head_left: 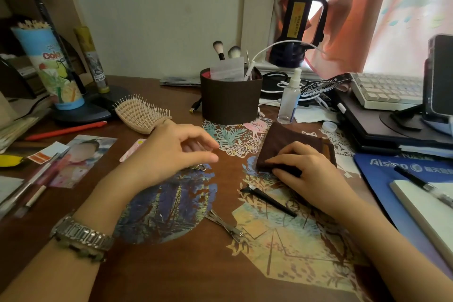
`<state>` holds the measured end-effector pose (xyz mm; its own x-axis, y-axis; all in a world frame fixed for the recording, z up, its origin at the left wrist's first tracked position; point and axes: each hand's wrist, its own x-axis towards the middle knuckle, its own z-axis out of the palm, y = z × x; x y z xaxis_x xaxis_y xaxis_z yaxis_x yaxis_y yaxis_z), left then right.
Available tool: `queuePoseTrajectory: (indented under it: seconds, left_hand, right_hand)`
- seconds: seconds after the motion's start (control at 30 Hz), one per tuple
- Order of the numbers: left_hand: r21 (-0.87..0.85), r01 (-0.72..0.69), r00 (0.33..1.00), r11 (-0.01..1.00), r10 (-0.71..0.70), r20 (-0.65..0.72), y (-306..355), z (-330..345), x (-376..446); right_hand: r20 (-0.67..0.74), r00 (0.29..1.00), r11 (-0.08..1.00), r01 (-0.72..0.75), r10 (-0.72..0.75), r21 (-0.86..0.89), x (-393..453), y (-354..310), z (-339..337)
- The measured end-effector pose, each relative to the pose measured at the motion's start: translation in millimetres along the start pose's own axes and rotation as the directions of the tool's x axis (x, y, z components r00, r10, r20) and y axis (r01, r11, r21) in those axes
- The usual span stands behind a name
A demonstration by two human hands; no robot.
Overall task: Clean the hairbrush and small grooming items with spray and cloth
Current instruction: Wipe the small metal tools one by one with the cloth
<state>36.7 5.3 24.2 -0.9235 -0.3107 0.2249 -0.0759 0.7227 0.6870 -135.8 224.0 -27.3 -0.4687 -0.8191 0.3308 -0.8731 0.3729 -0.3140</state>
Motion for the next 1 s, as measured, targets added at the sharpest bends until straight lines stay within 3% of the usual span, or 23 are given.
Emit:
queuePoseTrajectory:
  seconds: [0.3,0.6,0.8,1.0]
  left_hand:
    - [-0.007,-0.151,0.946,0.989,0.147,0.290,0,50,3]
    - [-0.083,-0.144,0.959,0.986,0.160,0.235,0,53,5]
    - [0.015,-0.100,0.992,0.995,0.098,0.083,-10,42,7]
    - [0.057,-0.074,0.992,0.996,0.068,0.109,-11,41,7]
  right_hand:
    - [0.015,1.000,1.000,-0.018,0.018,-0.008,0,-2,-1]
    - [0.022,1.000,1.000,-0.016,0.017,-0.014,0,-2,-2]
    - [0.025,0.999,1.000,-0.026,0.026,0.010,0,-1,-1]
    - [0.025,0.999,0.997,-0.037,0.035,0.066,0,1,-1]
